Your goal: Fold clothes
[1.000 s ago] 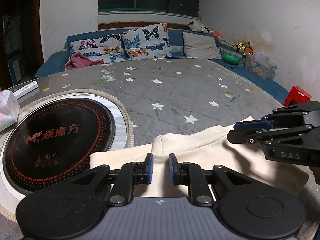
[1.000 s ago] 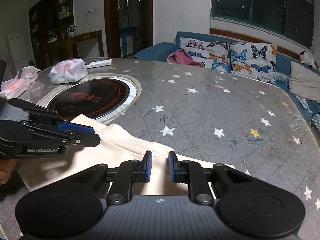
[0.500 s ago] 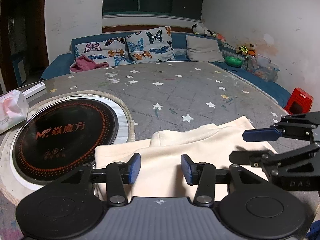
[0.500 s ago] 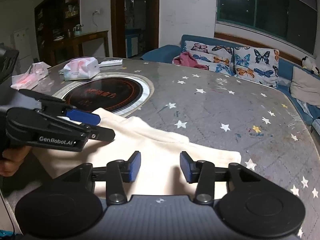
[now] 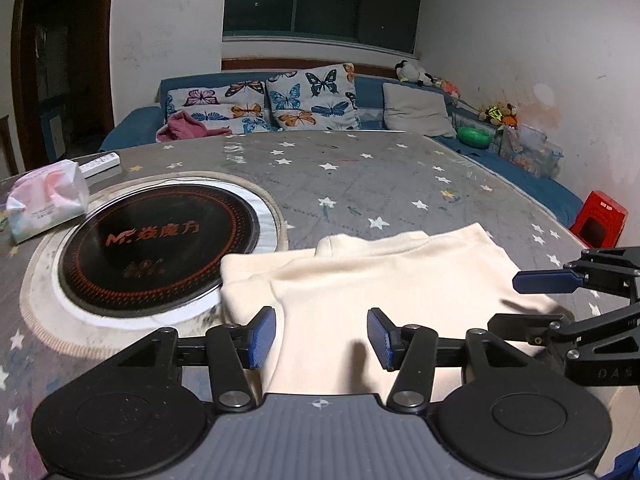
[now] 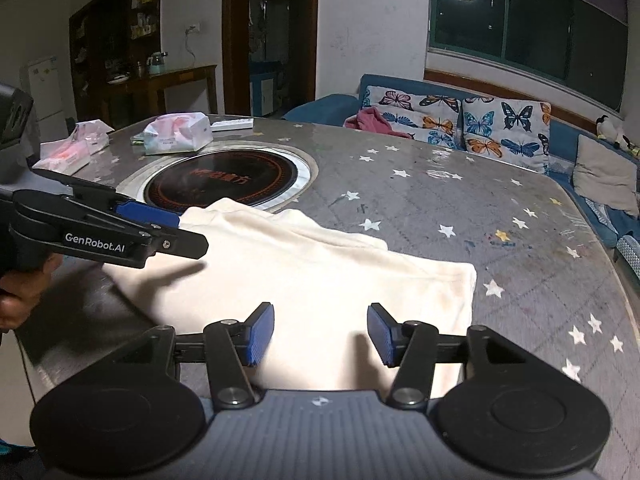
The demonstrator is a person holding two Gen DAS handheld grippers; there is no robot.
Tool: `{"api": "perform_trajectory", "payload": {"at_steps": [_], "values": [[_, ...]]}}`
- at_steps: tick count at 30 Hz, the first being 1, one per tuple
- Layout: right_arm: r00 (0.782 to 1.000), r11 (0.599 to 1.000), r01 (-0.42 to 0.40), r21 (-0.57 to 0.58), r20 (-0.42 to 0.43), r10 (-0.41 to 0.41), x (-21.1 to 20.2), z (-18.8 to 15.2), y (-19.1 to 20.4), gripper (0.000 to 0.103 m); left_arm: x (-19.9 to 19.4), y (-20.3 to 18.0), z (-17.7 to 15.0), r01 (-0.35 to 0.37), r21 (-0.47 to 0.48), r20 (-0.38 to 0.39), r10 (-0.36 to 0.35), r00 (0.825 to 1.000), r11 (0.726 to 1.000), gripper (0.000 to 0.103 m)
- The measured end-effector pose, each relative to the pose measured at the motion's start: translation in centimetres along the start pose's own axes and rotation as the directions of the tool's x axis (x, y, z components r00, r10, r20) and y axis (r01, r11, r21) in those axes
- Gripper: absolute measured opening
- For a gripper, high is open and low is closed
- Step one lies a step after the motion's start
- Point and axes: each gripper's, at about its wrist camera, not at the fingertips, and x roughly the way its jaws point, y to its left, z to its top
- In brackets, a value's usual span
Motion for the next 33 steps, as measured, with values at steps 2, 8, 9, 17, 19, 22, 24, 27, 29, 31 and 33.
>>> {"api": "perform_trajectory", "payload": {"at_steps": [2,8,9,17,19,22,24,27,29,31,33], "values": [[1.0,1.0,0.01,-0.012,0.002,-0.01,-0.1,-0.5,0.4,0.052,-0.4,-0.1,-0.6,-0.005,0.003,0.004,0.005,1.0,1.0,0.054],[0.999,0.999,0.037,-0.017,-0.005,-0.037,0.0,-1.4,1.0,0.054,-1.0,0.0,-1.8,-0.025,-0.005,-0.002,0.025,1.0,1.0,0.056],[0.999,0.999,0.042,-0.021,0.007,-0.042,-0.3,-1.3,1.2,0.054,-1.3,0.0,-1.8,-0.022,-0.008,0.003,0.022,1.0,1.0,0.056],[0.999,0.998,0.02,-0.055,0.032,-0.019,0.2,-0.6,2.8,0.054,-1.5,0.4,-2.9,-0.039,-0.027,-0.008,0.039,0.999,0.999,0.056],[1.0,0.998,0.009,-0.062,0.01,-0.008,1.1,-0.9,3.2,0.054,-1.6,0.6,-3.0,-0.039,-0.035,-0.007,0.039,0.999,0.999,0.056],[1.0,0.997,0.014,-0.074,0.001,-0.014,1.3,-1.0,3.6,0.054,-2.0,0.8,-2.9,-0.035,-0.047,-0.001,0.035,0.999,0.998,0.057],[1.0,0.997,0.017,-0.08,0.012,-0.016,0.8,-0.5,3.7,0.054,-2.3,1.0,-2.9,-0.033,-0.055,0.004,0.033,0.999,0.998,0.057],[0.999,0.996,0.004,-0.088,0.035,-0.001,0.4,0.0,4.0,0.054,-2.8,1.4,-2.9,-0.038,-0.08,0.019,0.04,0.999,0.996,0.057],[0.999,0.996,-0.013,-0.093,0.035,0.016,0.8,0.1,4.3,0.054,-2.9,1.9,-2.9,-0.047,-0.1,0.021,0.049,0.999,0.994,0.057],[1.0,0.994,-0.029,-0.102,0.006,0.029,1.7,-0.2,4.6,0.054,-2.8,2.4,-3.2,-0.055,-0.111,0.01,0.057,0.998,0.992,0.058],[0.999,0.994,-0.032,-0.107,-0.004,0.031,1.9,-0.4,4.8,0.054,-2.8,2.8,-3.4,-0.055,-0.121,0.004,0.055,0.998,0.991,0.06]]}}
